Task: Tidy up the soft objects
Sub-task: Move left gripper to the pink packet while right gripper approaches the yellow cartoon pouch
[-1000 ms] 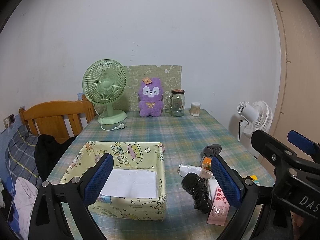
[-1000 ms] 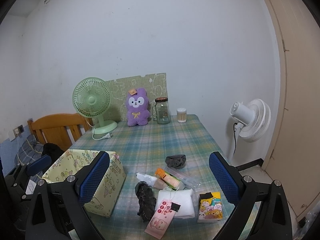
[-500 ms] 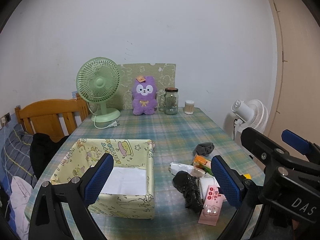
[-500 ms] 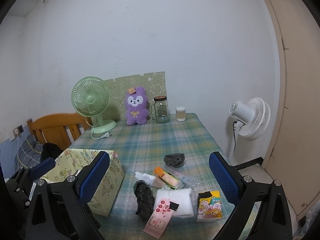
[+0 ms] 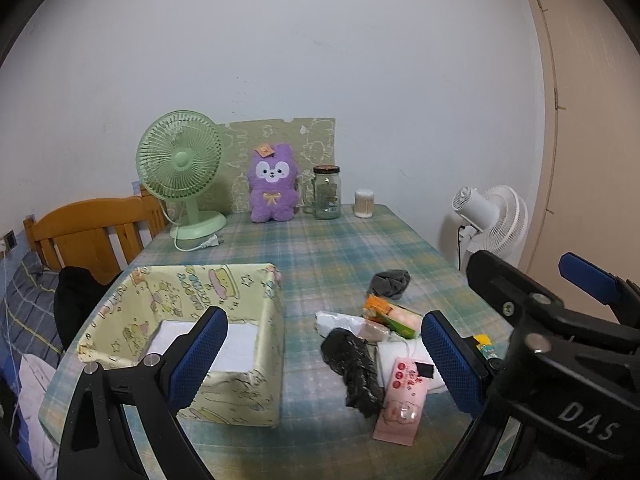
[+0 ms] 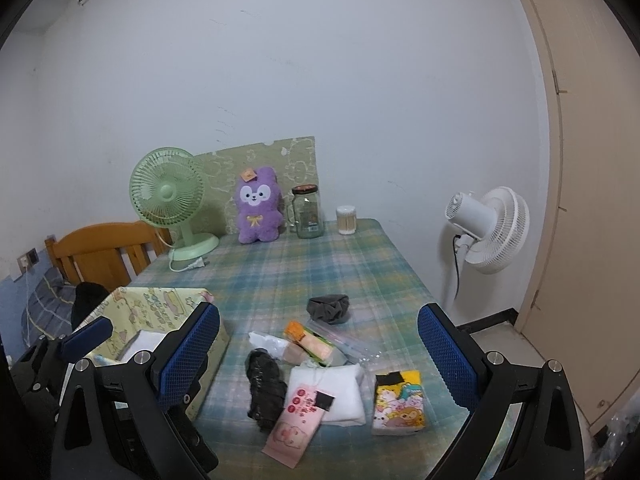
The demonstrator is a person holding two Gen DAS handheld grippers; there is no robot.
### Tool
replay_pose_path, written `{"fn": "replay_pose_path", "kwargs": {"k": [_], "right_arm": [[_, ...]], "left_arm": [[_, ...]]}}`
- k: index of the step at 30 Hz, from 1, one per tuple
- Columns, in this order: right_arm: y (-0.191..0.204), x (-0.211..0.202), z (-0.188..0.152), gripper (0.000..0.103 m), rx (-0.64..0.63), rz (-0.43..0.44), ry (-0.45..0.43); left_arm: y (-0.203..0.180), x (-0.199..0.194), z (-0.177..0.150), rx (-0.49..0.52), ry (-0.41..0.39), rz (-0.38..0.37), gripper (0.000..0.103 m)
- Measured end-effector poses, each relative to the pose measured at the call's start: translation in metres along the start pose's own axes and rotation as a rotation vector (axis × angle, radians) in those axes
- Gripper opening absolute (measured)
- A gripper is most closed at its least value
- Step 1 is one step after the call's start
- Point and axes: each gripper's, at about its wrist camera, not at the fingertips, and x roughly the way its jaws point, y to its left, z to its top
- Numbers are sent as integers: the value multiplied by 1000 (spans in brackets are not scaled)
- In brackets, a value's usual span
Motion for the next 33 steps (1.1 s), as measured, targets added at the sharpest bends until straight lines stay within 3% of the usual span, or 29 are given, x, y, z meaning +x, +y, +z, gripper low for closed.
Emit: {"fn": "replay_pose_path", "kwargs": {"k": [12,33], "right_arm": [[-25,9,-23,101,12,-42,25],[-65,63,-75,93,95,-71,232]], "left_arm": [[-29,14,-22,12,54,-59,98],[-48,75,-73,36,264,-67,83]]}}
